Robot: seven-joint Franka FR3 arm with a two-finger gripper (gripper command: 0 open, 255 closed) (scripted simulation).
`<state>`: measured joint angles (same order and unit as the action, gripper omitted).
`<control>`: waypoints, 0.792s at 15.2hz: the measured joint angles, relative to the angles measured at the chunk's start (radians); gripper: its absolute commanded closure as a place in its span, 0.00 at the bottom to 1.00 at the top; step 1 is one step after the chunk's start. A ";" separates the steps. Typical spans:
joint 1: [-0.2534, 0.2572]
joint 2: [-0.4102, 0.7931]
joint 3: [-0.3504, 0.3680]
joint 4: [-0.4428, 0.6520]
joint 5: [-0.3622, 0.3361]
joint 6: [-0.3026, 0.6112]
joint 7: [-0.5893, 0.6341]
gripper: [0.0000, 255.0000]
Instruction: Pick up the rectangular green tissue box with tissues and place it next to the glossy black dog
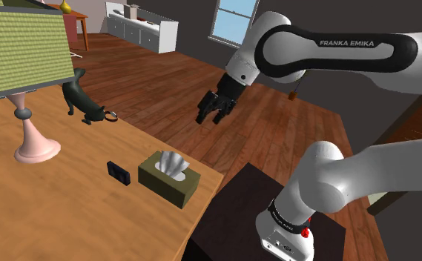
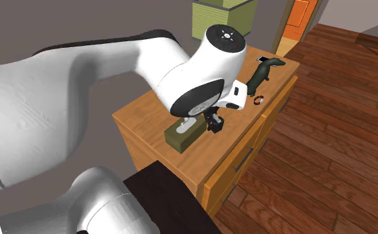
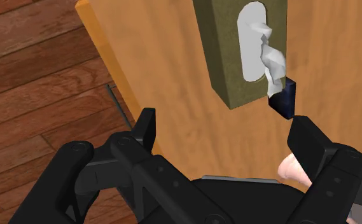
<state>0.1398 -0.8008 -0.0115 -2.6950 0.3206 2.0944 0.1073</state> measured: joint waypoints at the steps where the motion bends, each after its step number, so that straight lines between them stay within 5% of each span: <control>1: 0.019 0.004 0.006 -0.033 0.027 0.053 -0.010 0.00; 12: 0.336 0.280 -0.012 -0.136 0.414 0.616 -0.236 0.00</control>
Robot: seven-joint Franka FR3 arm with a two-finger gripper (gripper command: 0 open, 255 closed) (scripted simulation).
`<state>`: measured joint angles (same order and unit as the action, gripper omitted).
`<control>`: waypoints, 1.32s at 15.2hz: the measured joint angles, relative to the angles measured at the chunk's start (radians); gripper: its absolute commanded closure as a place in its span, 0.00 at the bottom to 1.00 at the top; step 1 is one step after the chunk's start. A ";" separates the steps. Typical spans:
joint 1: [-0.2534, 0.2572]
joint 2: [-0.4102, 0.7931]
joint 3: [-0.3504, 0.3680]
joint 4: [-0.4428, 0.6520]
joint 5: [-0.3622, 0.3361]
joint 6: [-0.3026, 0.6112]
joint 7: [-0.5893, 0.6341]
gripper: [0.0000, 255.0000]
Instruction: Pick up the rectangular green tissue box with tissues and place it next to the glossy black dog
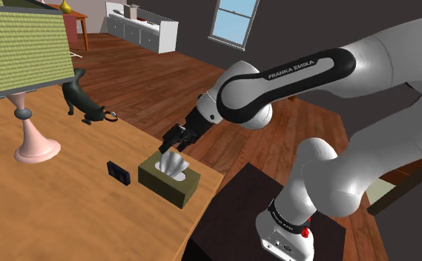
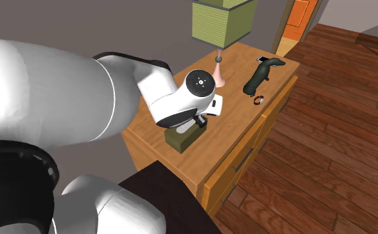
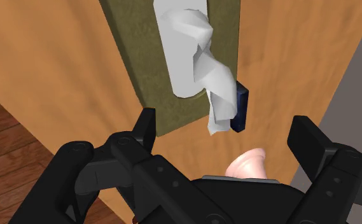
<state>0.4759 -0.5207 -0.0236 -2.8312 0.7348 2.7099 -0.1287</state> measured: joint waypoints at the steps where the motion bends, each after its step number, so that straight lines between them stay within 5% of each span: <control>1: 0.017 0.022 -0.007 0.005 0.021 0.021 -0.017 0.00; 6: 0.090 0.118 -0.034 0.031 0.115 0.100 -0.088 0.00; 12: 0.104 0.134 -0.042 0.034 0.136 0.113 -0.106 0.00; 13: 0.104 0.134 -0.042 0.034 0.136 0.113 -0.106 1.00; 20: 0.105 0.131 -0.042 0.036 0.137 0.115 -0.108 1.00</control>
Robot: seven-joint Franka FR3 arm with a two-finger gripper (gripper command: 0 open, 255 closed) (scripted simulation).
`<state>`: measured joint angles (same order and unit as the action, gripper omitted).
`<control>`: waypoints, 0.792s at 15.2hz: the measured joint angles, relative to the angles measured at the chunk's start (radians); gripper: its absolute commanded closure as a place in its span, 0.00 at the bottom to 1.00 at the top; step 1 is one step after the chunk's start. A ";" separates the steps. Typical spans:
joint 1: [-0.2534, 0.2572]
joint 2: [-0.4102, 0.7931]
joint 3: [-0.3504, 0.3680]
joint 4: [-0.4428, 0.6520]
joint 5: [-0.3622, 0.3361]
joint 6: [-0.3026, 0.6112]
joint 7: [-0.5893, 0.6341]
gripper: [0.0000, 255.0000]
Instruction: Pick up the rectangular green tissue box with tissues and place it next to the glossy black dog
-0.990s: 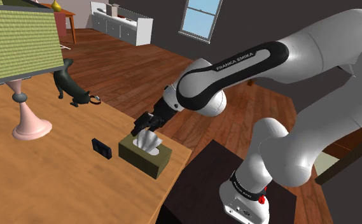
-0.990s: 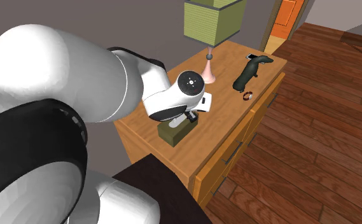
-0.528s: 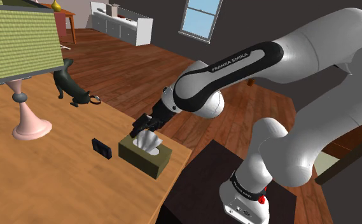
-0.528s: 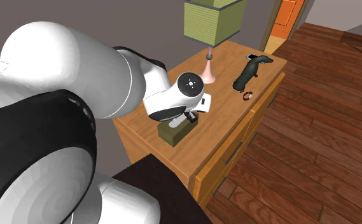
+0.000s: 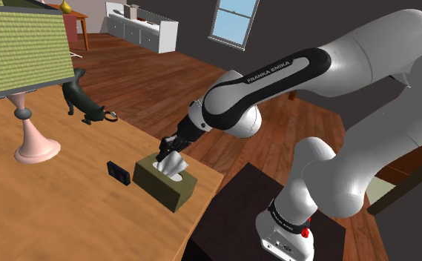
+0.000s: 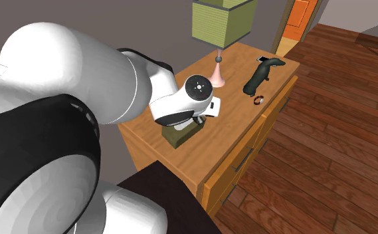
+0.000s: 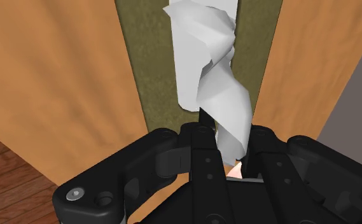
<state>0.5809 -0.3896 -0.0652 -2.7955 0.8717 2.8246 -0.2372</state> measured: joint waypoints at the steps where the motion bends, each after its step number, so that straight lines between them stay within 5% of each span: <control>1: 0.000 -0.001 0.000 -0.001 0.000 0.001 0.001 1.00; 12: -0.105 -0.101 0.063 0.021 -0.156 -0.126 0.153 1.00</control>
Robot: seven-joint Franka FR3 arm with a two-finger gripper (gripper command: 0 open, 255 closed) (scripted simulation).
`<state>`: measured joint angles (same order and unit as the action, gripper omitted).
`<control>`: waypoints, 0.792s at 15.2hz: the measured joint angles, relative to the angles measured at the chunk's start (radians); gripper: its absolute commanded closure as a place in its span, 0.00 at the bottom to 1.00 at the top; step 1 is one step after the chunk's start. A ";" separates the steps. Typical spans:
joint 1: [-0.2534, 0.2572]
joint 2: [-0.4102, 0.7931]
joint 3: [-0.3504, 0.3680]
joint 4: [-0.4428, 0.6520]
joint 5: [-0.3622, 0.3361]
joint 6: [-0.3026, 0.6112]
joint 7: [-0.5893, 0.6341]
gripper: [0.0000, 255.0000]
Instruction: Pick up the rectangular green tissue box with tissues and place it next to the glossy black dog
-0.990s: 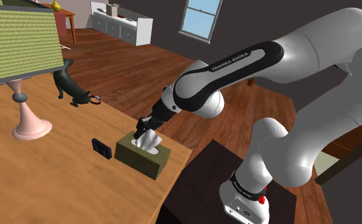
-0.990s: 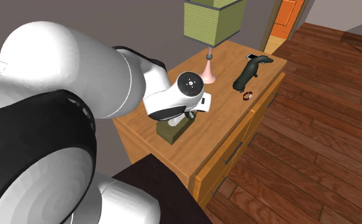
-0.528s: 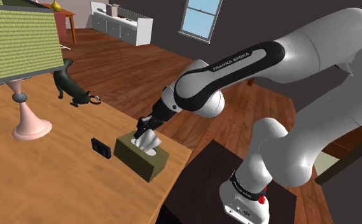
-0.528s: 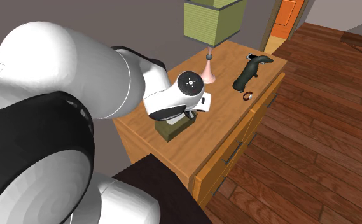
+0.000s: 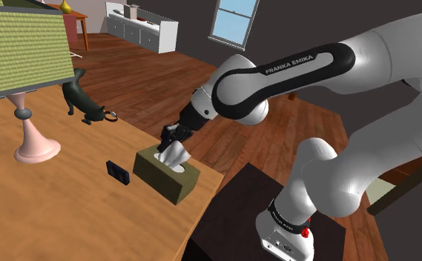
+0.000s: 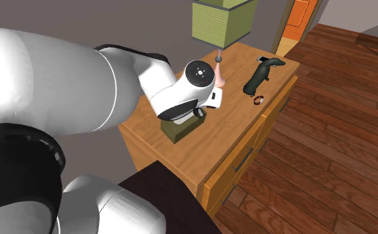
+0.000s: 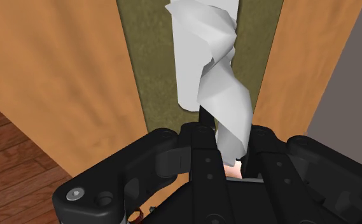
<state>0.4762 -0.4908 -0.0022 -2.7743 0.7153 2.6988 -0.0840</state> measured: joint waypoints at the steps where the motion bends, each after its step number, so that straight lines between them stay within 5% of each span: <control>1: -0.008 -0.006 0.005 0.008 -0.013 -0.014 0.014 1.00; 12: -0.084 -0.108 0.044 0.077 -0.127 -0.179 0.137 1.00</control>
<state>0.3921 -0.5983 0.0415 -2.6971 0.5885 2.5198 0.0529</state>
